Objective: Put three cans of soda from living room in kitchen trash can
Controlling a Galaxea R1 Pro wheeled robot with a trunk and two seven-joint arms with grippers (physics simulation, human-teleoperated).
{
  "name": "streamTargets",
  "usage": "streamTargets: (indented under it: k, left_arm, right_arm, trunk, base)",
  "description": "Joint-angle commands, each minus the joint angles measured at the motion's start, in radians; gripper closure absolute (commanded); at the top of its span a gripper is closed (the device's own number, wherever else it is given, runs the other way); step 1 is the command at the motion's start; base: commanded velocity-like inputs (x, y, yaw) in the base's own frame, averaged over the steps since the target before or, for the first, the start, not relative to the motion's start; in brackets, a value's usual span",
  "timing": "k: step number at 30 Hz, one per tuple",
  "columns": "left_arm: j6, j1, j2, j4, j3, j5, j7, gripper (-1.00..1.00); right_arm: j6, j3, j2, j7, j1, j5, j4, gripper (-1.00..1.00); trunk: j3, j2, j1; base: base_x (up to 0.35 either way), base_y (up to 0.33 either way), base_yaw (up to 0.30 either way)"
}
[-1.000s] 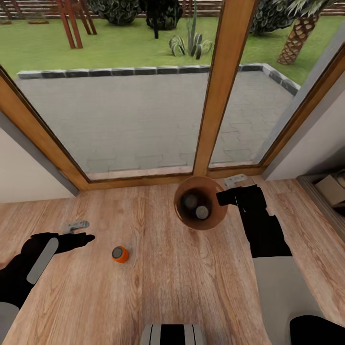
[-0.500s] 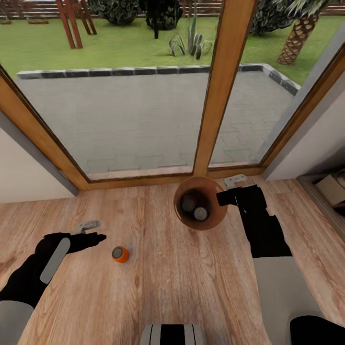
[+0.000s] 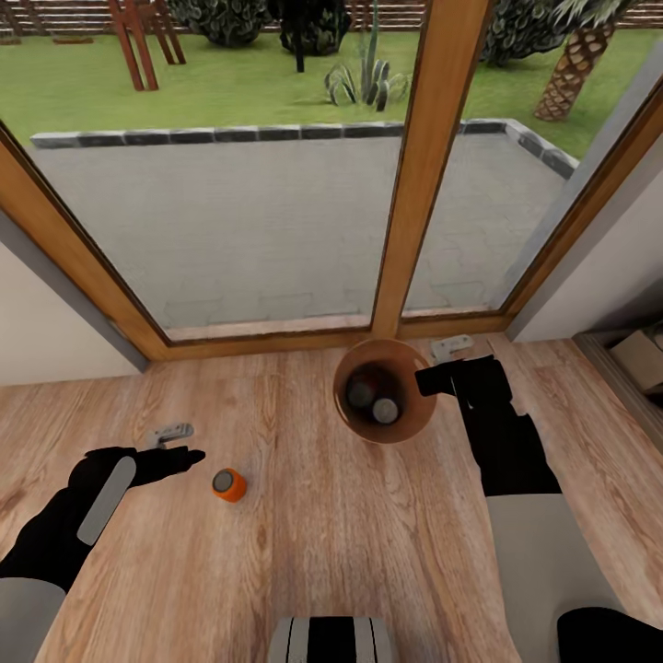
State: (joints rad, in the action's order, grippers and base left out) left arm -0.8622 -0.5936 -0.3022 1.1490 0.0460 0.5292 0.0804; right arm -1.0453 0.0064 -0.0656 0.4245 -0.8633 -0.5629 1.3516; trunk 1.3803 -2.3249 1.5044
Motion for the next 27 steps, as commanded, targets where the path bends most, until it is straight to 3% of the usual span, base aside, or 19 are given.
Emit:
streamTargets:
  k: [1, 16, 21, 27]
  left_arm:
    - [0.0, 0.0, 0.0, 0.0, 0.0, 0.0, 0.0, -1.0]
    - [0.002, 0.0, 0.0, 0.0, 0.0, 0.0, -0.001, -1.0]
    - [0.002, 0.0, 0.0, 0.0, 0.0, 0.0, 0.0, -1.0]
    - [0.002, 0.0, 0.0, 0.0, 0.0, 0.0, 0.0, -1.0]
  right_arm:
    - [-0.002, 0.001, 0.0, 0.004, 0.0, 0.015, 0.001, 1.0]
    - [-0.002, -0.007, 0.0, 0.015, -0.003, 0.018, 0.016, 1.0]
    - [-0.002, -0.008, 0.008, 0.084, -0.013, 0.012, 0.013, 1.0]
    - [-0.002, -0.013, 0.013, 0.109, -0.063, 0.01, 0.003, 1.0]
  trunk:
    - [0.003, -0.007, 0.004]
    - [0.069, -0.112, 0.061]
    - [0.092, -0.147, 0.08]
    - [0.121, -0.176, 0.097]
  base:
    - [0.0, 0.0, 0.0]
    - [0.0, 0.0, 0.0]
    - [0.0, 0.0, 0.0]
    - [0.0, 0.0, 0.0]
